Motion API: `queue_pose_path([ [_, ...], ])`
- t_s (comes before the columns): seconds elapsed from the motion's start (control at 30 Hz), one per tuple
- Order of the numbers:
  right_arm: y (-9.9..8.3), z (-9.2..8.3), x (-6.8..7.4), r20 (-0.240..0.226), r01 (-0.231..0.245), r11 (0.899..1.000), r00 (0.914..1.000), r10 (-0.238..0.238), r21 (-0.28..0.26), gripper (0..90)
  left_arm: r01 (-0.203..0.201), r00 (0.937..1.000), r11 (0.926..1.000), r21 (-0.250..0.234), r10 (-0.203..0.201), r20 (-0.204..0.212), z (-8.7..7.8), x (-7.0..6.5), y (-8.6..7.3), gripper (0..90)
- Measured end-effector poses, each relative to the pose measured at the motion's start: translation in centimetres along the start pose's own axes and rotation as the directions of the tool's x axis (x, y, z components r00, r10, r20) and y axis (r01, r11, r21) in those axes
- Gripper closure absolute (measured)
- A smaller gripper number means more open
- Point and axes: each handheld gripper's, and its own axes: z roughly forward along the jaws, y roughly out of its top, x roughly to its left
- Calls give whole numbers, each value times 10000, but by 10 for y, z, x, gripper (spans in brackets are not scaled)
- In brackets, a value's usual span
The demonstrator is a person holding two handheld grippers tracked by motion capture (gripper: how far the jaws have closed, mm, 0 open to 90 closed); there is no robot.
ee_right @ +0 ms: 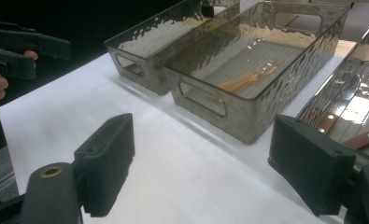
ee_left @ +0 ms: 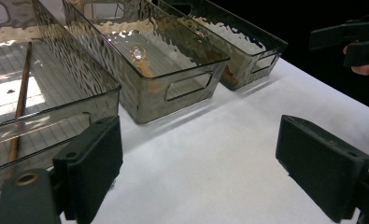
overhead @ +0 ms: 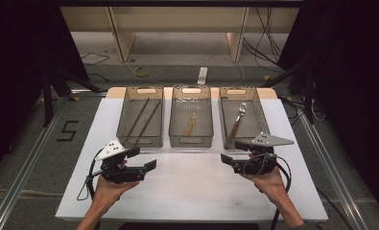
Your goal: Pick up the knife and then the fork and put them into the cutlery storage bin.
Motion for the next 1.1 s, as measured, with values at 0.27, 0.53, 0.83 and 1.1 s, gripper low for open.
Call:
queue_pose_path([
  [0.27, -12, -2, 3, -68, -22, 10000, 10000, 22, -48, 225, 75, 10000, 10000, -5, -75, -32, 1, 0, 0, 141],
  [0.53, -21, -11, 10, -33, 56, 9986, 10000, -58, -526, 215, 126, 9999, 9998, -121, -125, 29, -3, 1, -1, 141],
  [0.83, -38, -19, 9, 115, -257, 9981, 9996, 264, -560, 201, 181, 9998, 9998, -99, -181, 69, -2, 1, -1, 141],
  [1.1, -46, -22, 8, 302, -375, 9989, 9988, 383, -289, 190, 147, 9998, 9999, -14, -147, 125, -2, 1, -2, 141],
])
